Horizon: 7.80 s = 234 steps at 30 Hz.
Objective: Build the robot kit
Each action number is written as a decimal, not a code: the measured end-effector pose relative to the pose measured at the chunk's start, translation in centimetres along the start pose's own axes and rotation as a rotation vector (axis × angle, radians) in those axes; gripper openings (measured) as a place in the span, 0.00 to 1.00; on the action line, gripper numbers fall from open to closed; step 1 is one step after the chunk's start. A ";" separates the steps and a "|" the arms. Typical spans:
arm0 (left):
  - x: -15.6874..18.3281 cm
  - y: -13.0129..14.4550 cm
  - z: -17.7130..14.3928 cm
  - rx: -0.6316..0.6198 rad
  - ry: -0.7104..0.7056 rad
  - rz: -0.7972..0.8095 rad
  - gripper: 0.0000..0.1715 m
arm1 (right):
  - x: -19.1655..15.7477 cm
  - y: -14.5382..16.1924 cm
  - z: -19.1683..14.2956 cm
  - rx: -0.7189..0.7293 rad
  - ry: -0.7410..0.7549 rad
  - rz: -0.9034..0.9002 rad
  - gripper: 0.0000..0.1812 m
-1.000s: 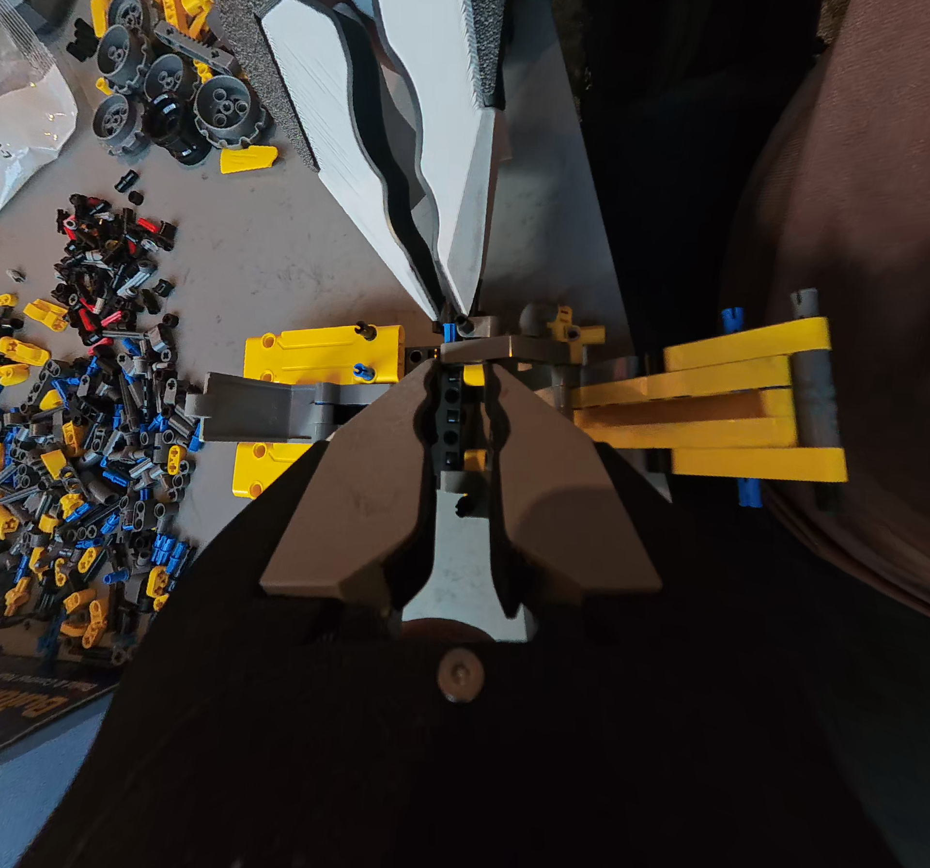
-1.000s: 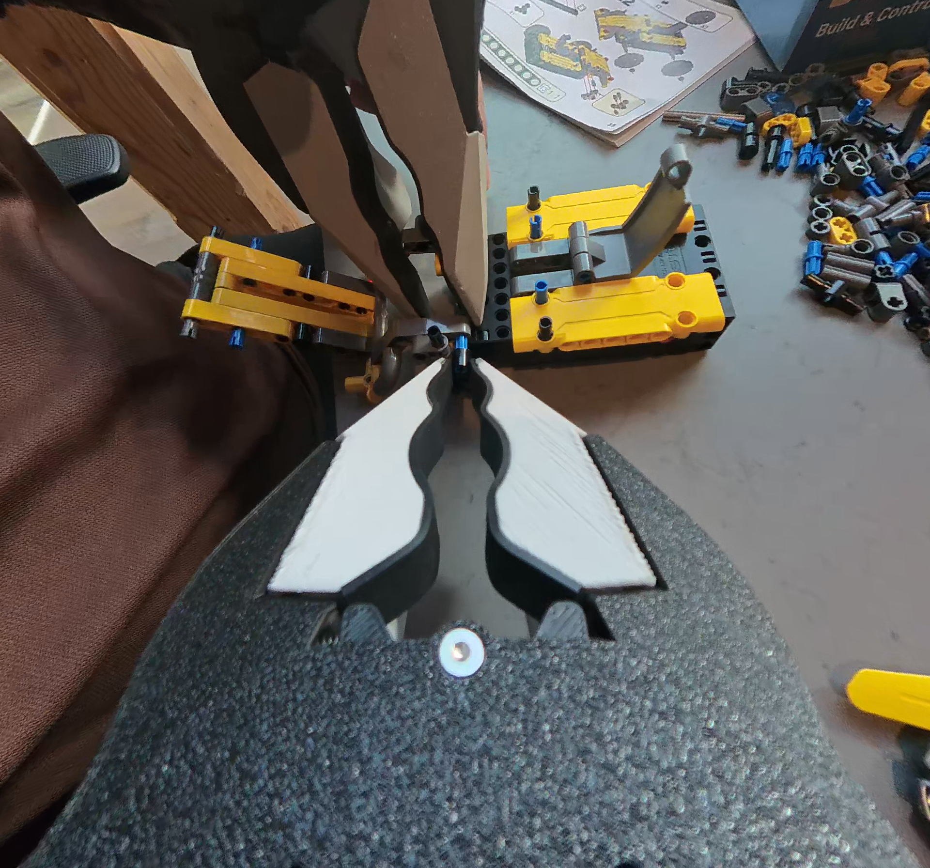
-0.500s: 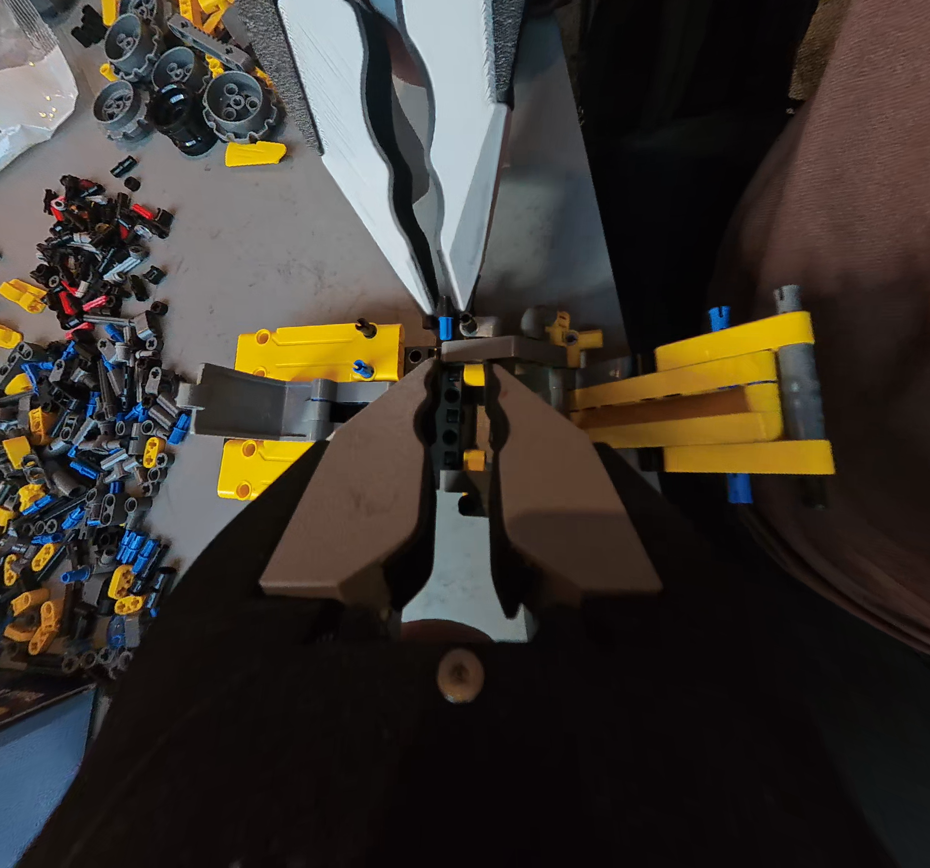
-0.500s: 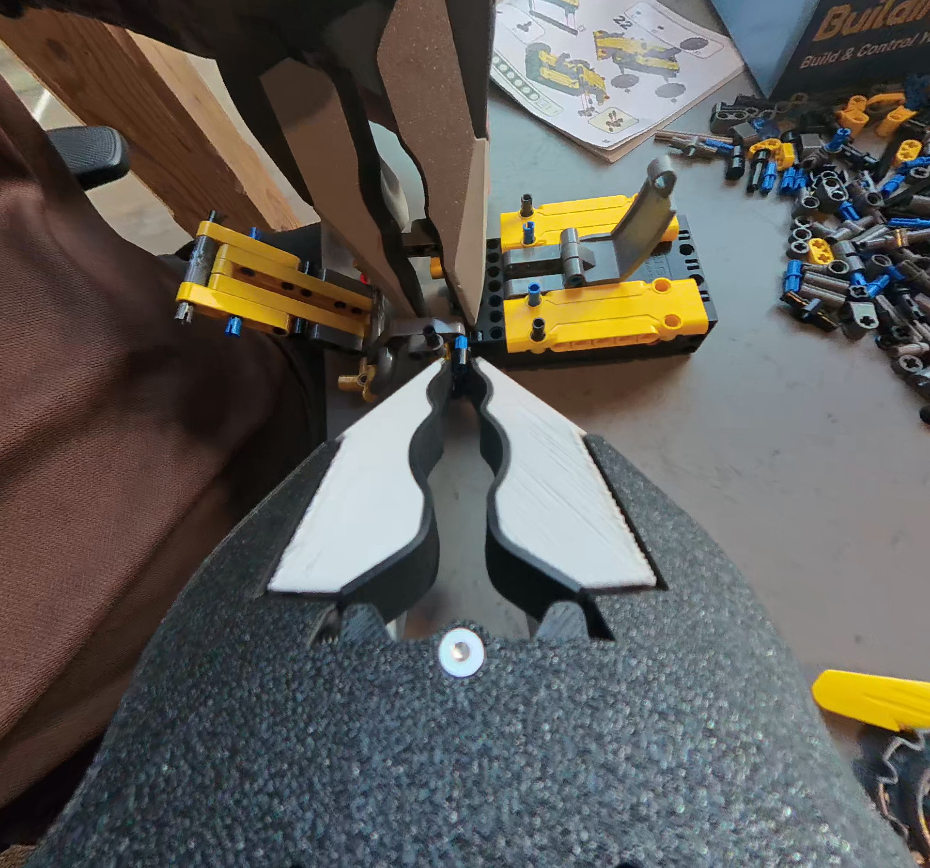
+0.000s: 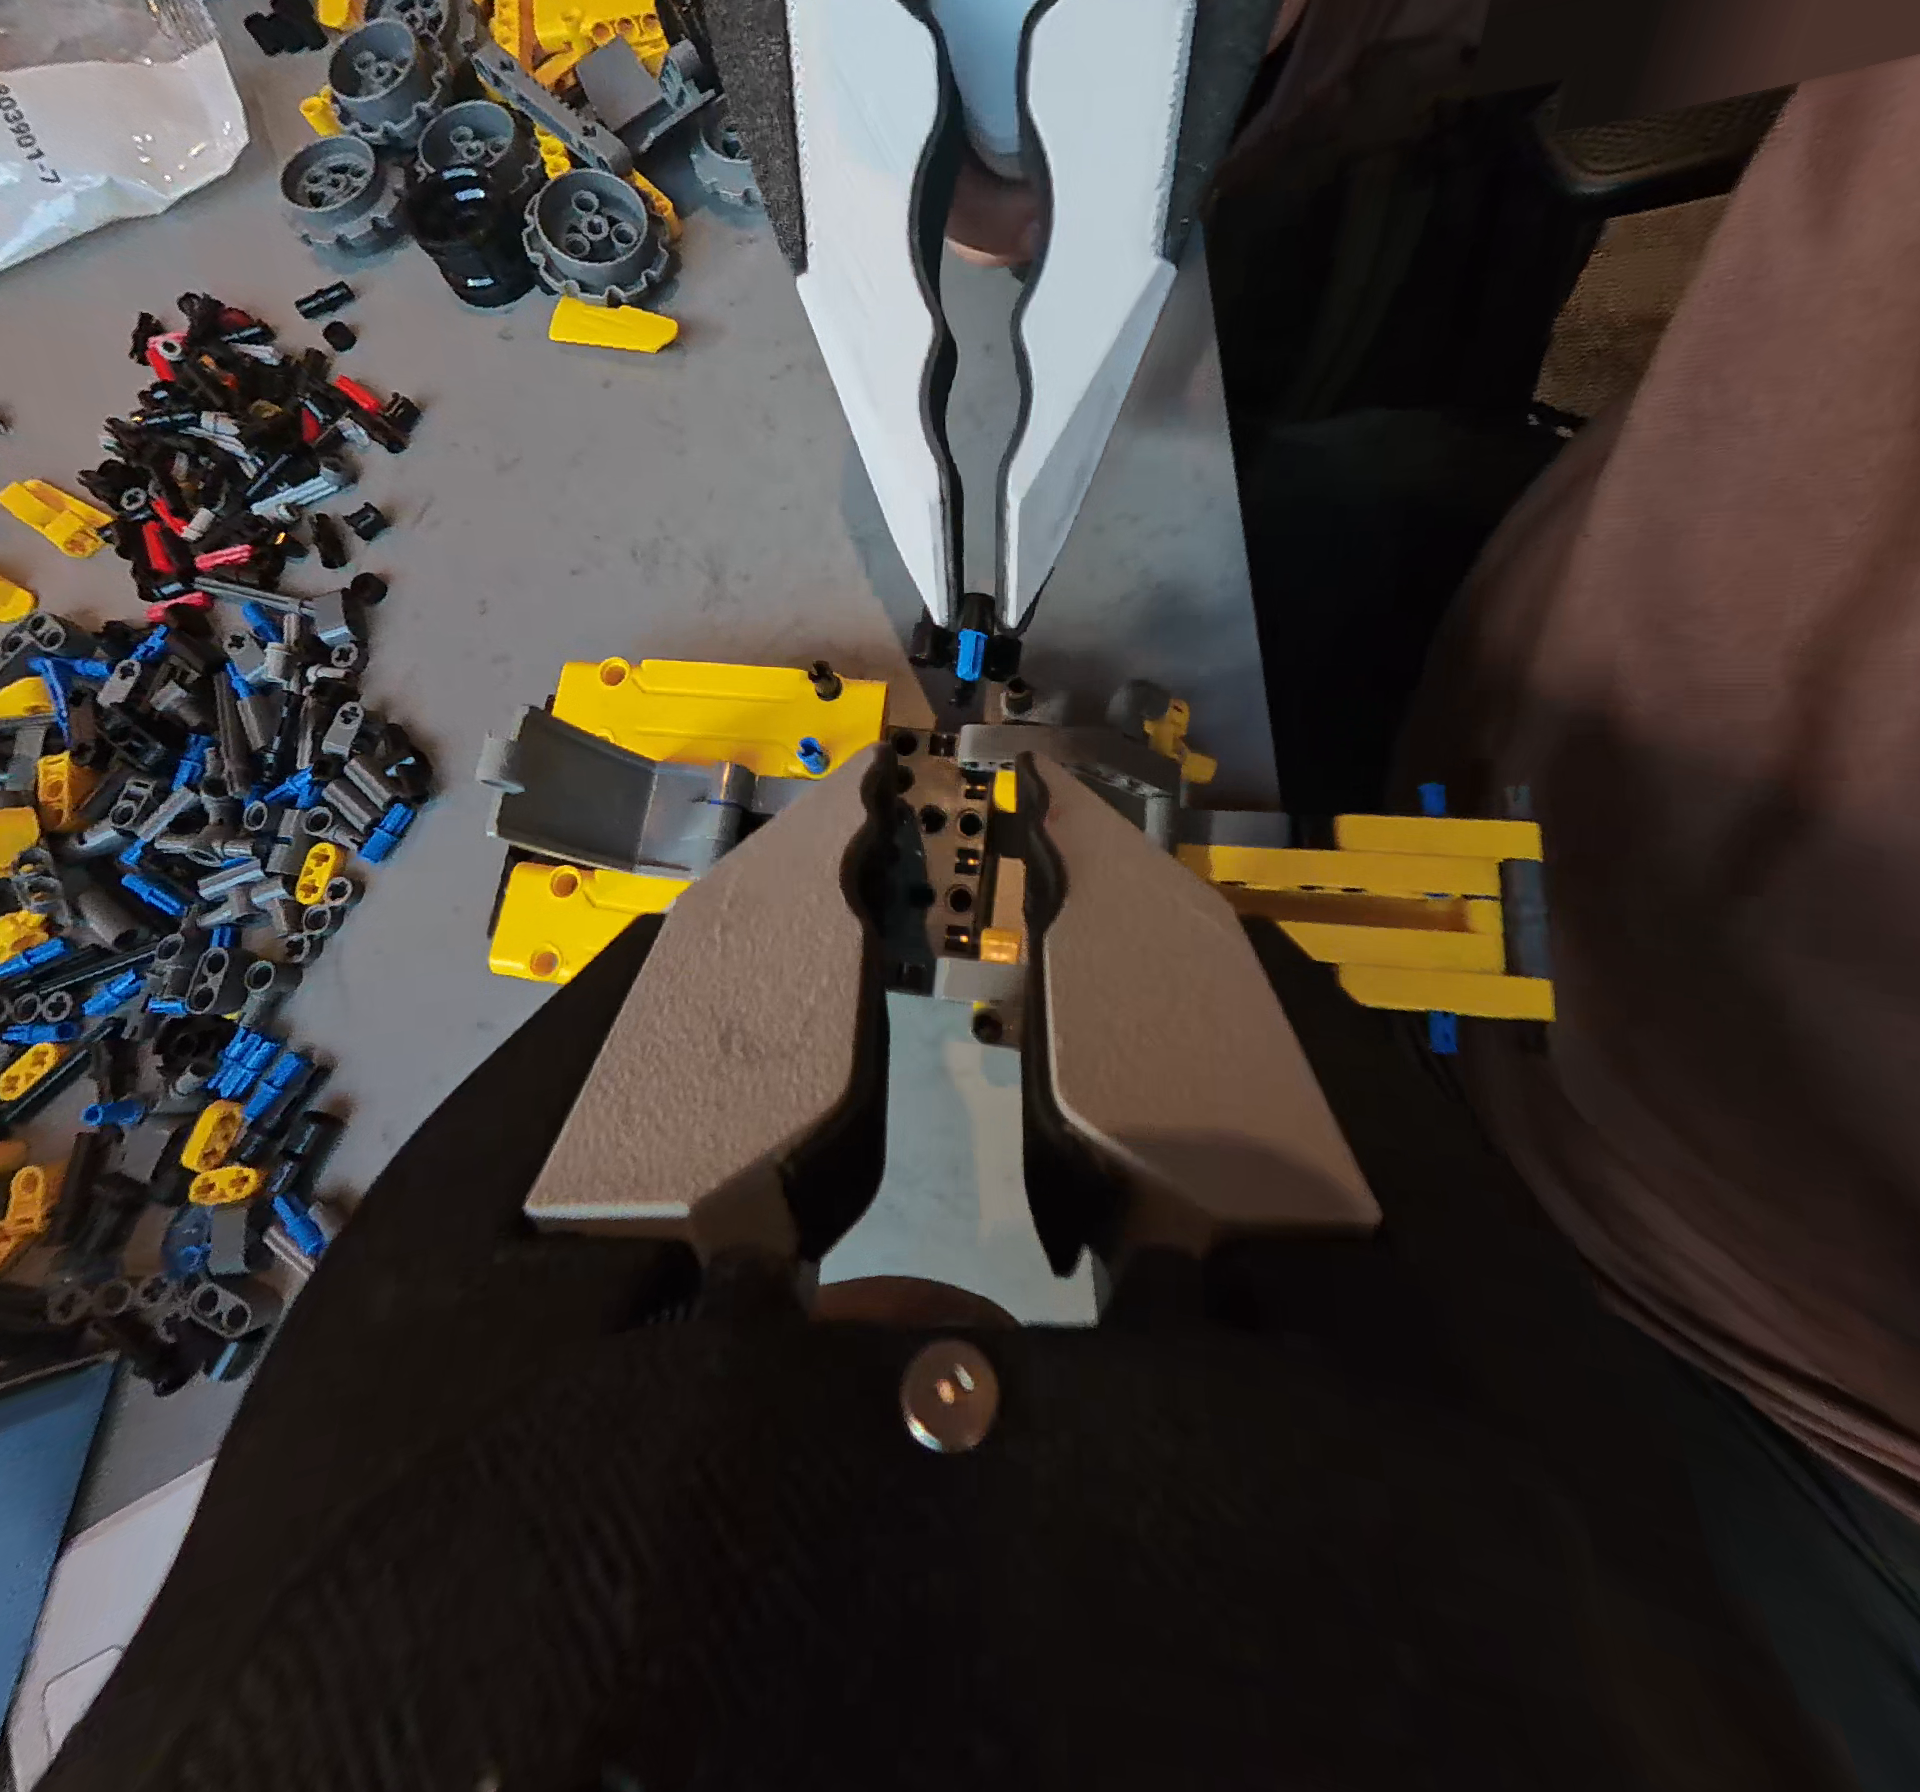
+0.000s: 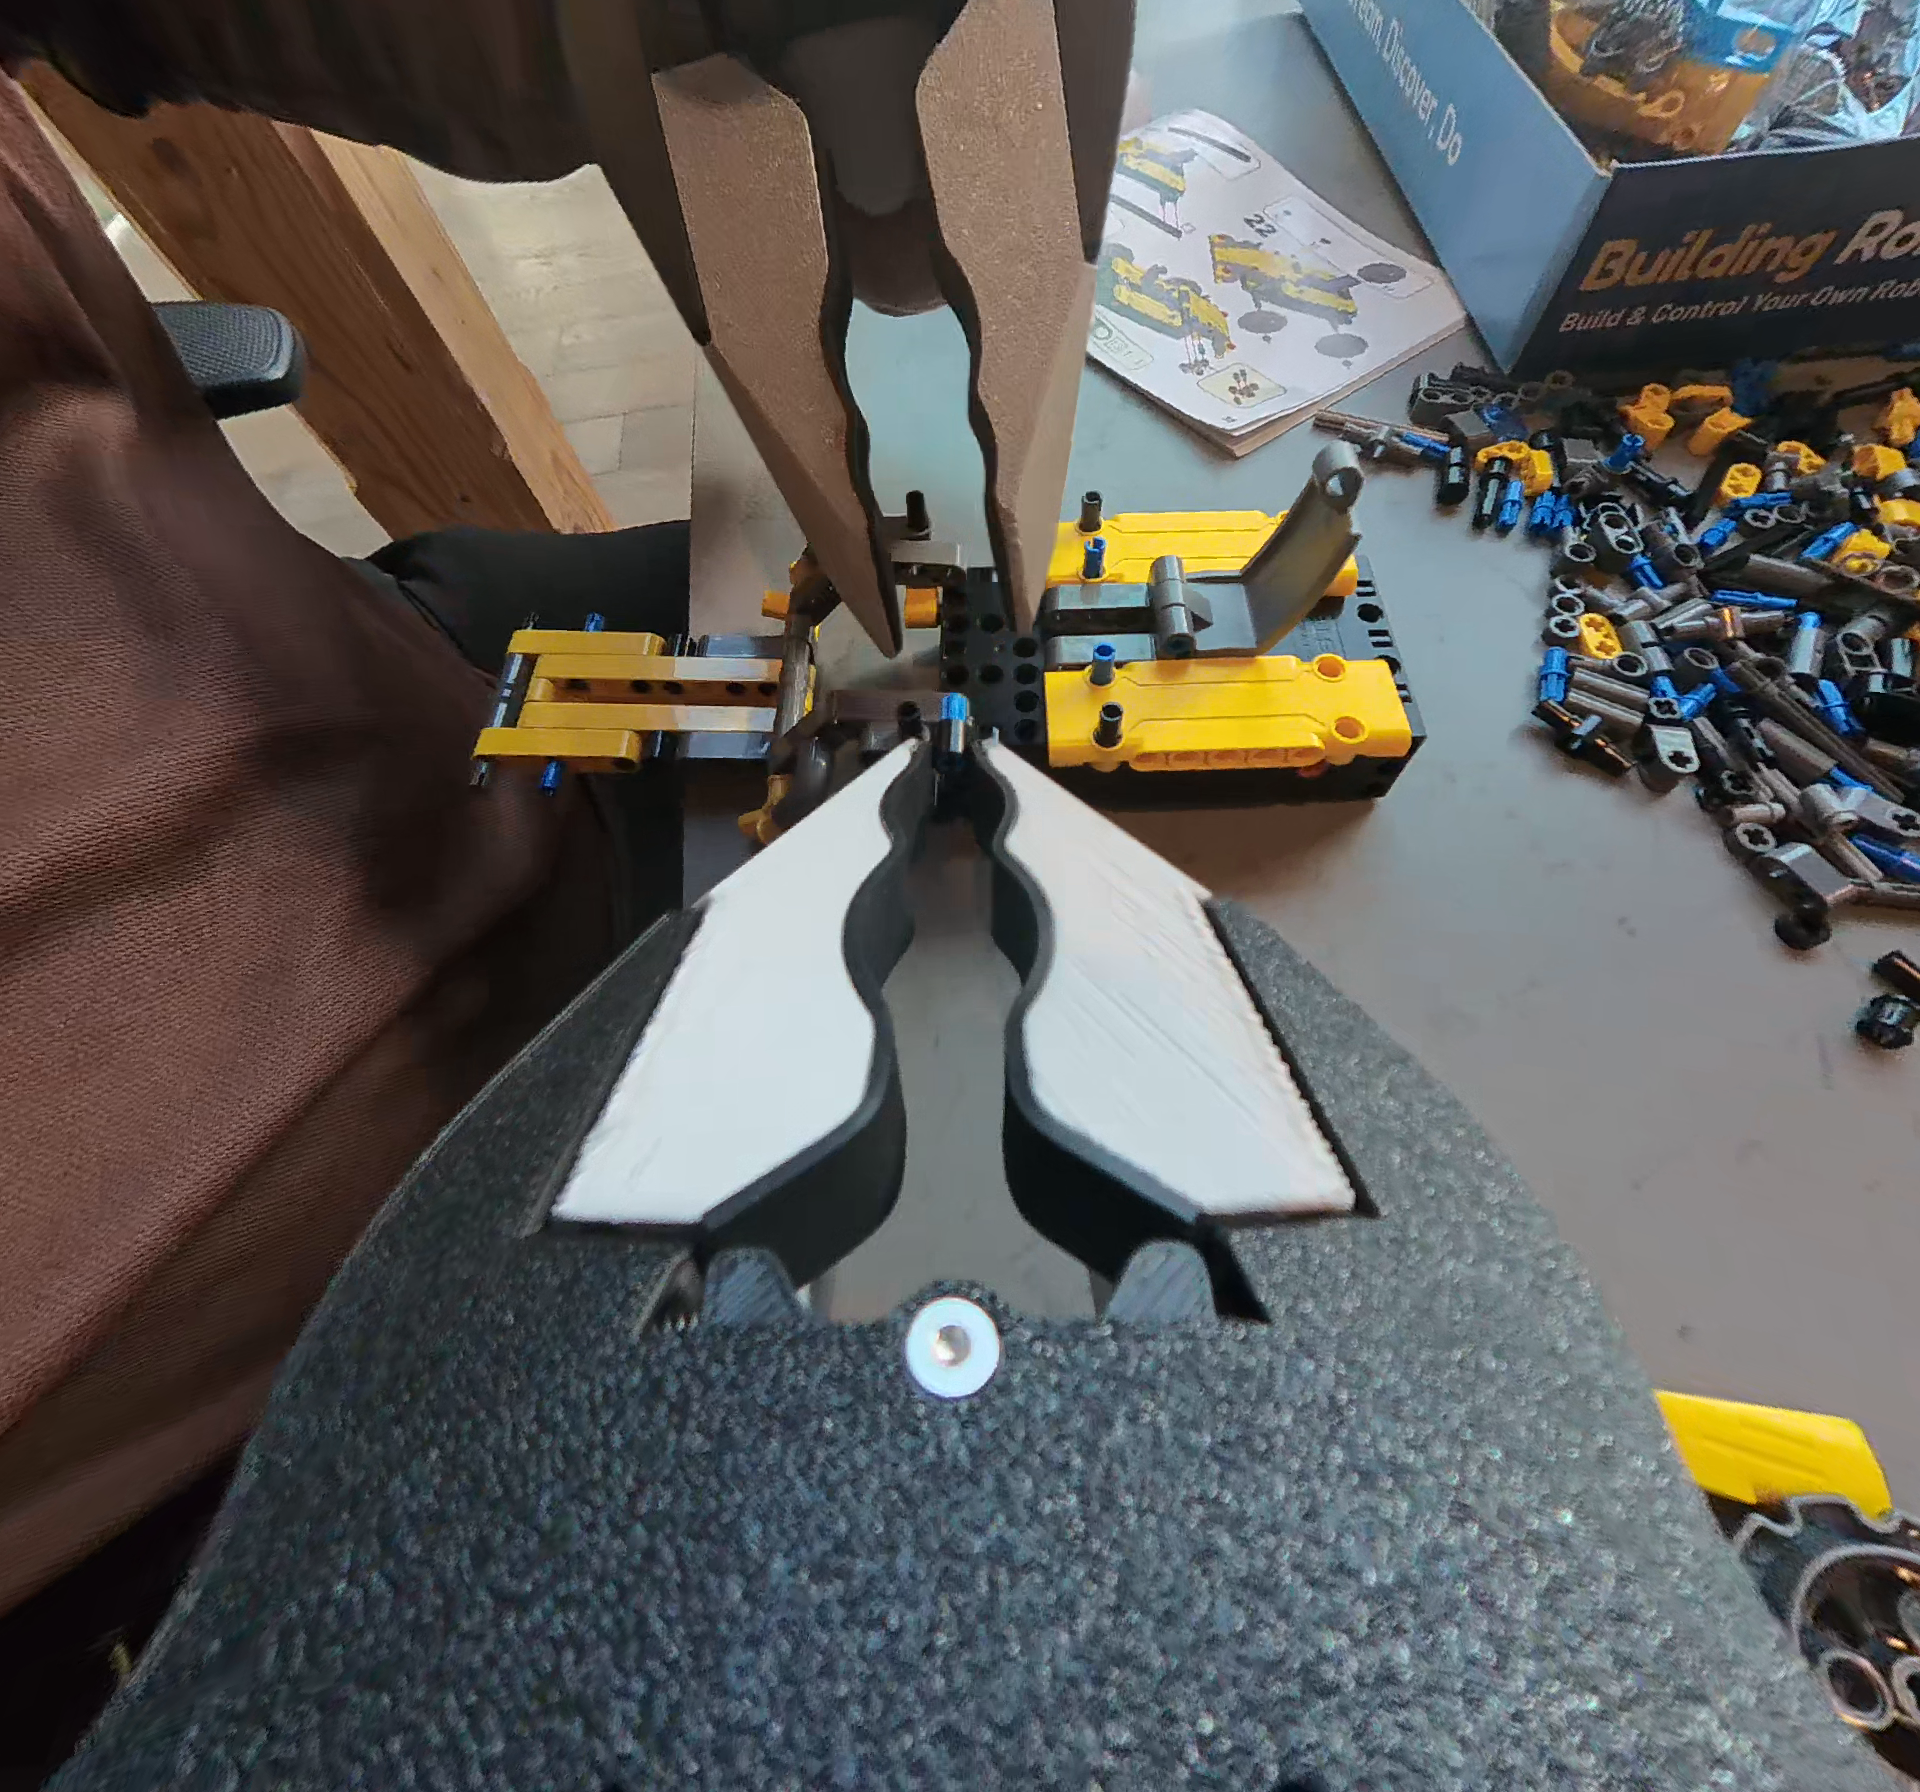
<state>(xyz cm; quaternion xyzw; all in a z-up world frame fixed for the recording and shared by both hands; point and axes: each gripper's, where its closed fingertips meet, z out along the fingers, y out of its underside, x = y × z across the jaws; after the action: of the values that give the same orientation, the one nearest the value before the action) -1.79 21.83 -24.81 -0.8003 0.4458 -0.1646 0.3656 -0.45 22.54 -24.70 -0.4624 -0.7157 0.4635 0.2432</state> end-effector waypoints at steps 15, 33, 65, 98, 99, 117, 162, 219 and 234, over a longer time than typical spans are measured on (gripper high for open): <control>-0.4 -1.5 0.8 -0.049 -0.151 0.086 0.09 | -0.6 -1.9 -0.7 0.105 0.034 -0.115 0.02; 1.3 -1.9 1.3 -0.027 -0.113 0.102 0.04 | -1.2 -0.9 -0.3 0.063 0.038 -0.175 0.02; 0.9 -1.8 1.3 -0.020 -0.129 0.090 0.01 | -0.5 0.0 -0.4 -0.077 0.173 -0.235 0.02; 0.5 1.5 1.3 -0.090 -0.049 0.044 0.07 | 0.1 1.9 1.1 -0.130 0.097 0.077 0.01; 0.5 1.5 1.3 -0.083 -0.051 0.032 0.07 | 0.2 2.0 1.1 -0.132 0.097 0.084 0.01; 0.2 1.2 1.4 0.010 0.019 -0.028 0.07 | 0.7 2.2 1.4 -0.166 -0.008 -0.001 0.01; -0.3 1.4 1.6 -0.003 0.008 0.029 0.07 | 0.9 2.2 1.7 -0.182 -0.286 -0.265 0.02; -0.5 1.4 1.5 0.041 0.029 0.069 0.07 | 1.2 2.2 1.5 -0.206 -0.385 -0.185 0.02; -0.7 1.5 1.4 0.048 0.003 0.034 0.07 | 1.6 2.0 1.7 -0.193 -0.351 -0.182 0.02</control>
<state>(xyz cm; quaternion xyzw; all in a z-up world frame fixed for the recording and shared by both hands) -2.21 22.56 -26.80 -0.7833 0.4557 -0.1702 0.3870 -1.57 23.49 -27.35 -0.3292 -0.8270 0.4423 0.1102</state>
